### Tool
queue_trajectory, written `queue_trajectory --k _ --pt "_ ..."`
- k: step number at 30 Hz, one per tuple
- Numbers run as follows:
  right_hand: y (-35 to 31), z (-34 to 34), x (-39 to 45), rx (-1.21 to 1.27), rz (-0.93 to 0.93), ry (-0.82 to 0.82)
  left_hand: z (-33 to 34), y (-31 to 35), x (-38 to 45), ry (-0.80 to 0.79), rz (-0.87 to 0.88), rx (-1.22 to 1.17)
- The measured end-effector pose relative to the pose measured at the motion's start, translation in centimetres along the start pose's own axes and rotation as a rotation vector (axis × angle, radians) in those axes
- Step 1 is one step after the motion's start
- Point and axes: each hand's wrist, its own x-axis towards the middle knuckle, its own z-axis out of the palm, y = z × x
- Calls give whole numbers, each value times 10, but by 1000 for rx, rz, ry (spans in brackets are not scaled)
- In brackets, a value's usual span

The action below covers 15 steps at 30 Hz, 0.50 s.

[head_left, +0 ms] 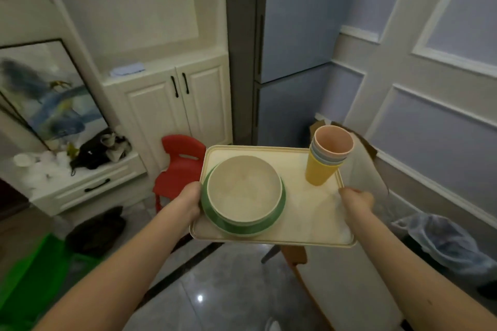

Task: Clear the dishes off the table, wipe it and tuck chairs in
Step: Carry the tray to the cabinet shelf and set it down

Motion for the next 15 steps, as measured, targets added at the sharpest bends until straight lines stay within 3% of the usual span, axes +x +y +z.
queue_trajectory --k 6,15 --pt "-33 96 4 -11 -13 -119 -53 33 37 117 -20 -106" --pt "-96 235 42 -54 -27 -280 -80 105 111 210 4 -210"
